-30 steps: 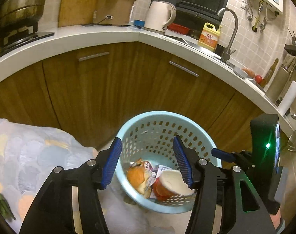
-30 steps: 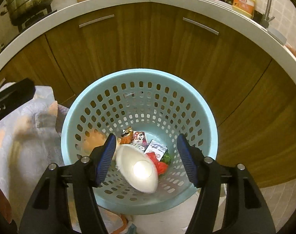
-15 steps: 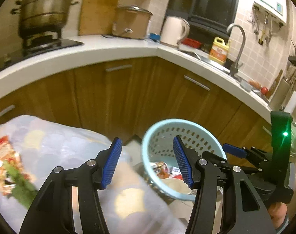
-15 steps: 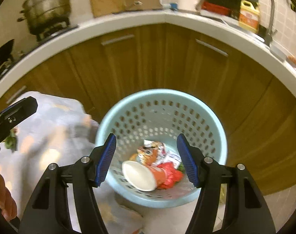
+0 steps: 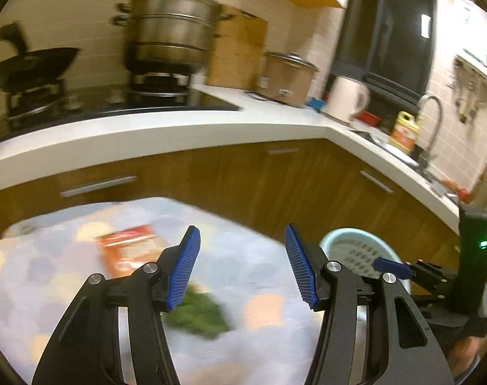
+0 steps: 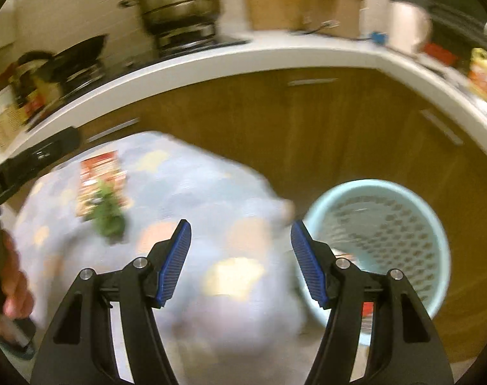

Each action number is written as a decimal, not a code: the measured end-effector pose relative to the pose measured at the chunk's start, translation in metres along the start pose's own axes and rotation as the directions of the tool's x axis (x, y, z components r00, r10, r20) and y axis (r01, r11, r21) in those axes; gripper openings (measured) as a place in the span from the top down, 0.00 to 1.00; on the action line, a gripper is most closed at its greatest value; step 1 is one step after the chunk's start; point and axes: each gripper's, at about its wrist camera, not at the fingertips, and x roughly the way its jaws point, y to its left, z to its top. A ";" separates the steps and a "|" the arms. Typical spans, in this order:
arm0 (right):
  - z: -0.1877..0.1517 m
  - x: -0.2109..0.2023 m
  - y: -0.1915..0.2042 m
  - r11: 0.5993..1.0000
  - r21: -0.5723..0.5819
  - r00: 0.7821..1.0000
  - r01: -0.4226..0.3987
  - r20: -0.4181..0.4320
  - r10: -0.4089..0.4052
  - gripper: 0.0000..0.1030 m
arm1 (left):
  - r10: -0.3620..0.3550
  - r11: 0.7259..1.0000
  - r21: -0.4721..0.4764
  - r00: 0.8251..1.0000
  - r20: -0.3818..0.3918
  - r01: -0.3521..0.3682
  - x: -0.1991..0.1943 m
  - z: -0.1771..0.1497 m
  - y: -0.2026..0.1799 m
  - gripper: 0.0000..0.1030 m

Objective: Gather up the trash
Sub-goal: 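Move both open grippers back toward the green vegetable and snack bag, then grasp the green bok choy with the right gripper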

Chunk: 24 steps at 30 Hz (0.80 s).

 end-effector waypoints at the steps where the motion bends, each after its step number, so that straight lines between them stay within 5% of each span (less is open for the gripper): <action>1: 0.001 0.003 0.012 1.000 -0.020 1.000 -0.020 -0.005 0.020 0.41 | 0.026 1.000 -0.015 1.000 -0.004 -0.026 -0.004 -0.001 0.013 0.48; 5: 0.005 0.016 0.053 0.996 -0.076 0.999 -0.054 -0.013 0.053 0.41 | 0.086 0.993 -0.082 0.996 -0.028 -0.088 -0.012 -0.004 0.061 0.48; 10: 0.007 0.034 0.098 0.982 -0.139 0.992 -0.127 -0.019 0.125 0.41 | 0.067 0.982 -0.171 0.994 -0.087 -0.081 0.000 -0.012 0.103 0.48; 24: 0.004 0.093 0.135 0.971 -0.187 0.989 -0.146 -0.047 0.140 0.38 | 0.008 0.956 -0.290 0.994 -0.112 -0.040 0.039 -0.035 0.129 0.48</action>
